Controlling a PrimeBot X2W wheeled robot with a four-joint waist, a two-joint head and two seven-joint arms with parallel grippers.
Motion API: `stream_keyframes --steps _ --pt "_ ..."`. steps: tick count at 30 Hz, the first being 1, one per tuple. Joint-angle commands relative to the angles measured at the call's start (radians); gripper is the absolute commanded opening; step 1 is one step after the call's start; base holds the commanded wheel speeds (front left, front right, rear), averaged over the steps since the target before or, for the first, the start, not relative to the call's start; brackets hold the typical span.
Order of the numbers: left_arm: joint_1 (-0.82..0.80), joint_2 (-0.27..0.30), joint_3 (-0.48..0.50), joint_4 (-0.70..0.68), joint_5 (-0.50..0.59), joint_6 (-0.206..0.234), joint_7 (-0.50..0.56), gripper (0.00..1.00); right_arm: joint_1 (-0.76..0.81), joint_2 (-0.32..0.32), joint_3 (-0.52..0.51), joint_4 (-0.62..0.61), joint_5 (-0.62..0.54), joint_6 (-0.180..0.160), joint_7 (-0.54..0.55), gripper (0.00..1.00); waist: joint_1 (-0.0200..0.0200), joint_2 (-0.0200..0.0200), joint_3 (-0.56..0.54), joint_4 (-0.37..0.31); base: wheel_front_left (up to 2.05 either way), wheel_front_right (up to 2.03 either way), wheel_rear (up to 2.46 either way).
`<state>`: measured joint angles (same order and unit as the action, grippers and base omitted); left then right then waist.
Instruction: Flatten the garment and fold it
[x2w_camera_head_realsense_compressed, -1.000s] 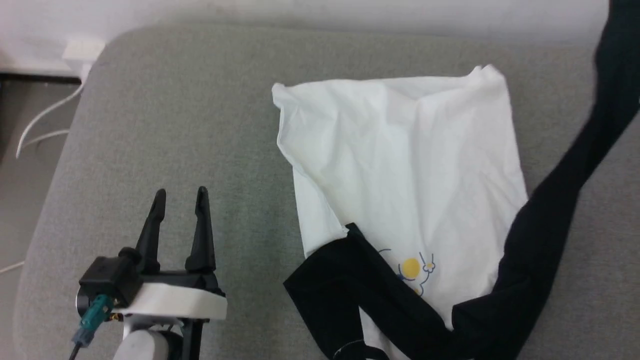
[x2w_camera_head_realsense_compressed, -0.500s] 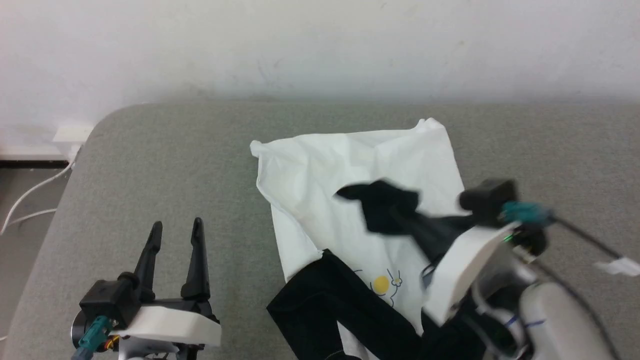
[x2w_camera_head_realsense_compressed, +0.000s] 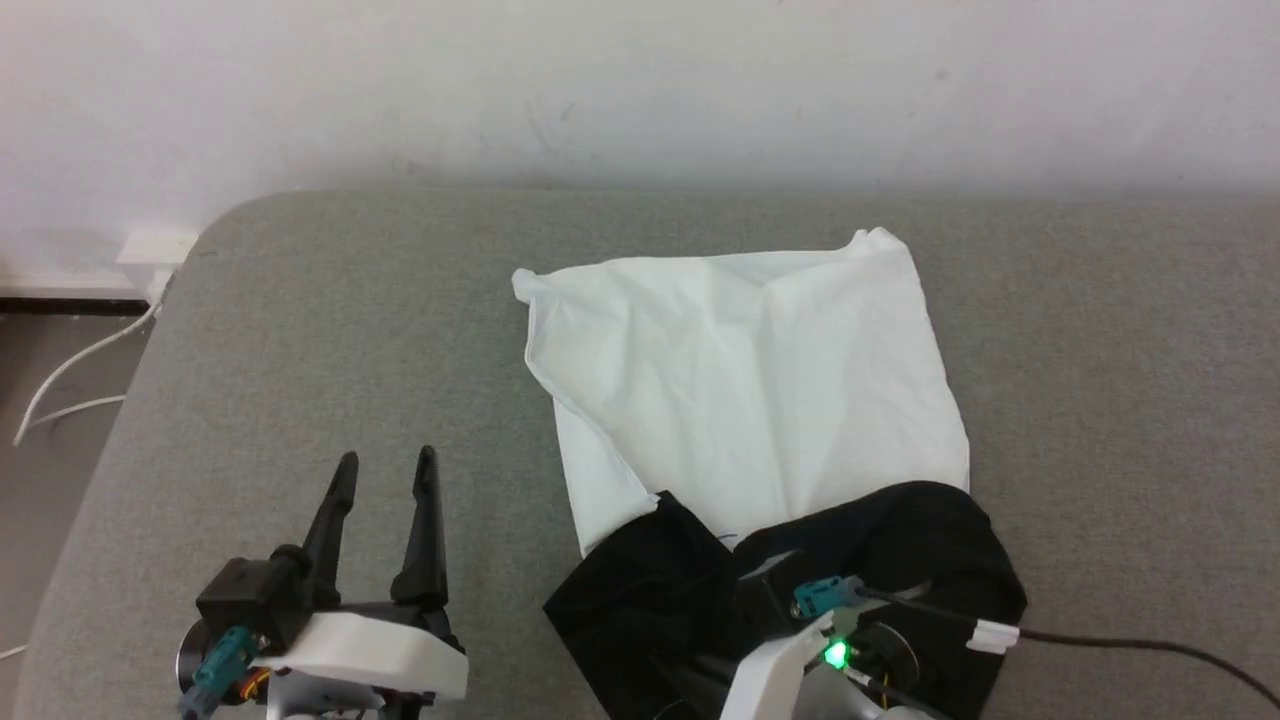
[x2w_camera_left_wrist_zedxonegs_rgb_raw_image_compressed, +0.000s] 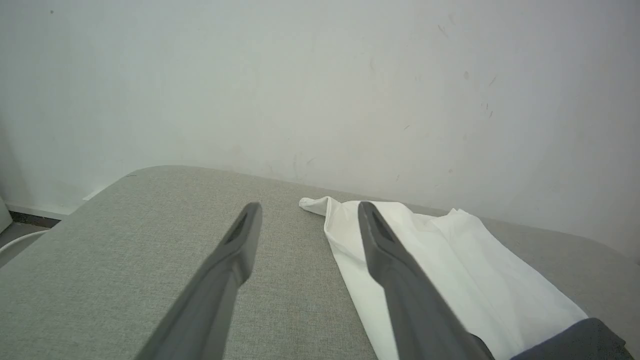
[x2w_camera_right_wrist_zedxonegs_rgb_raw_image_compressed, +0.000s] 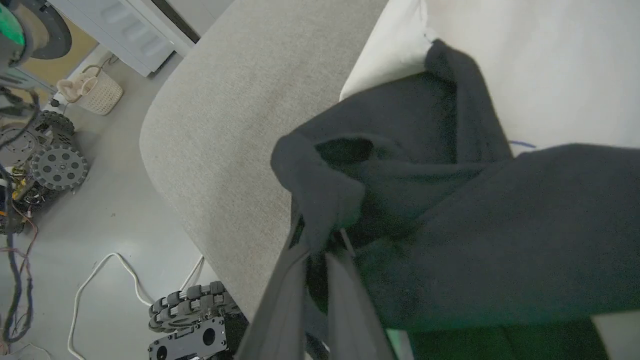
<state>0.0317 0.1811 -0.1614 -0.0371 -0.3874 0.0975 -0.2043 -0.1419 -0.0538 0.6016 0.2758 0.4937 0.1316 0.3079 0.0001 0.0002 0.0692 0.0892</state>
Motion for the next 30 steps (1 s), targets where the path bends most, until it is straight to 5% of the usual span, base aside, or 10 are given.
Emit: stream_keyframes --steps 1,2,4,5,13,25,30 --pt "-0.018 -0.003 -0.004 0.006 -0.006 -0.006 -0.006 1.0 -0.017 0.003 0.013 0.038 0.009 -0.001 -0.022 0.0 -0.0001 -0.0002 0.009 0.009 0.0 0.0 0.0" --pt "-0.021 -0.004 -0.006 0.01 -0.007 -0.007 -0.008 1.0 -0.025 0.003 0.026 0.062 0.013 -0.001 -0.033 0.02 -0.0001 -0.0002 0.01 0.01 0.0 0.0 0.0" --pt "-0.024 -0.003 -0.005 0.019 -0.008 -0.008 -0.01 1.0 -0.04 0.003 0.051 0.078 0.04 -0.001 -0.075 0.96 -0.0001 -0.0002 0.014 0.01 0.0 0.0 0.0" --pt "-0.024 -0.002 -0.002 0.023 -0.009 -0.006 -0.012 1.0 -0.049 0.003 0.064 0.075 0.049 -0.001 -0.101 1.0 -0.0001 -0.0002 0.014 0.007 0.0 0.0 0.0" --pt "0.007 0.014 0.029 0.048 -0.014 0.028 -0.006 1.0 -0.067 -0.012 0.028 -0.036 0.005 -0.001 -0.31 1.0 -0.0001 -0.0002 -0.019 -0.017 0.0 0.0 0.0" --pt "0.039 0.024 0.069 0.057 -0.021 0.09 0.017 1.0 0.106 -0.047 -0.485 -0.267 -0.246 -0.001 -0.343 1.0 -0.0001 -0.0002 -0.041 -0.041 0.0 0.0 0.0" --pt "0.036 0.031 0.083 0.057 -0.025 0.103 0.024 1.0 0.179 -0.038 -0.597 -0.365 -0.294 -0.001 -0.294 1.0 -0.0001 -0.0002 -0.032 -0.054 0.0 0.0 0.0"
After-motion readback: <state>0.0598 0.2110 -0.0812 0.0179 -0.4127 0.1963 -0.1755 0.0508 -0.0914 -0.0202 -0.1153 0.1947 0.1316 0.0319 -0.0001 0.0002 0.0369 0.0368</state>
